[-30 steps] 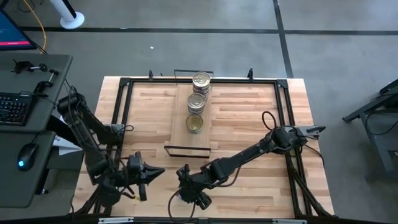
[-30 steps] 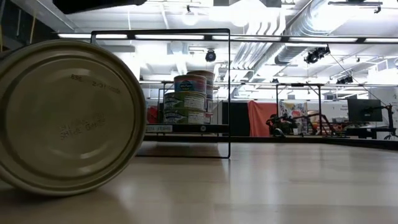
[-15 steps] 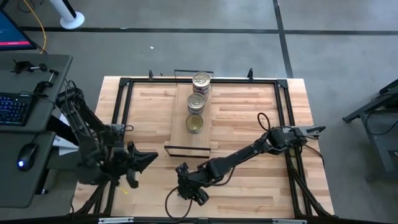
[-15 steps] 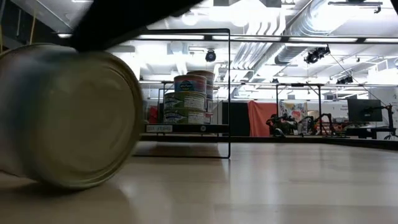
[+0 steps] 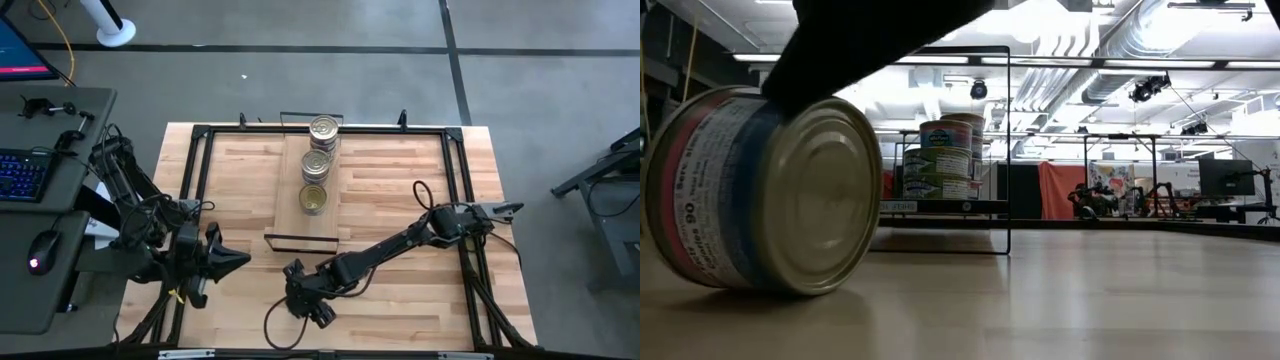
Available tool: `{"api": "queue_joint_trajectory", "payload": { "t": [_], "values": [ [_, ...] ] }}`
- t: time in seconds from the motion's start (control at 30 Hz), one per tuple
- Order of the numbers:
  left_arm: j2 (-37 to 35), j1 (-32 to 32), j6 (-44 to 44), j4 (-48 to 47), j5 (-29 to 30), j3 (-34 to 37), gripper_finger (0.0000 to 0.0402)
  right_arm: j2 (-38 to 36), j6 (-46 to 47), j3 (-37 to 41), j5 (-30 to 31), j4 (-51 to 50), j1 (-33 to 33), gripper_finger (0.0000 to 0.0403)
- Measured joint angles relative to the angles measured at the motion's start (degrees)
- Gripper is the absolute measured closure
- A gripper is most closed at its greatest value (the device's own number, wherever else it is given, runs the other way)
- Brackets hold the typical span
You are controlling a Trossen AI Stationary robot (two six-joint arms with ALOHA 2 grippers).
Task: Stack canned seafood by type on shelf
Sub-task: Stack the blue pink tuna can on top of the other blue pink tuna cans on the shelf
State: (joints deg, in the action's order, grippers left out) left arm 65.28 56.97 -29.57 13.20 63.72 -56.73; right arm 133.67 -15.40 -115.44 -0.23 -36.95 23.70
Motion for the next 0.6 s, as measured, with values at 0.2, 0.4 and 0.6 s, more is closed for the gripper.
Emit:
{"api": "queue_joint_trajectory", "payload": {
  "t": [0.2,0.4,0.6],
  "values": [
    [0.00,0.00,1.76,-0.07,-0.04,0.00,0.0401,0.37,-0.30,-1.87,0.50,1.84,-0.09,0.0100],
    [0.02,0.02,1.76,-0.38,-0.11,0.00,0.0401,0.37,-3.70,-7.85,0.50,-2.82,-0.50,0.0100],
    [0.02,0.02,0.95,-2.27,-0.13,0.00,0.0401,0.15,-15.26,-10.07,-0.45,-12.36,-0.45,0.0100]
  ]
}}
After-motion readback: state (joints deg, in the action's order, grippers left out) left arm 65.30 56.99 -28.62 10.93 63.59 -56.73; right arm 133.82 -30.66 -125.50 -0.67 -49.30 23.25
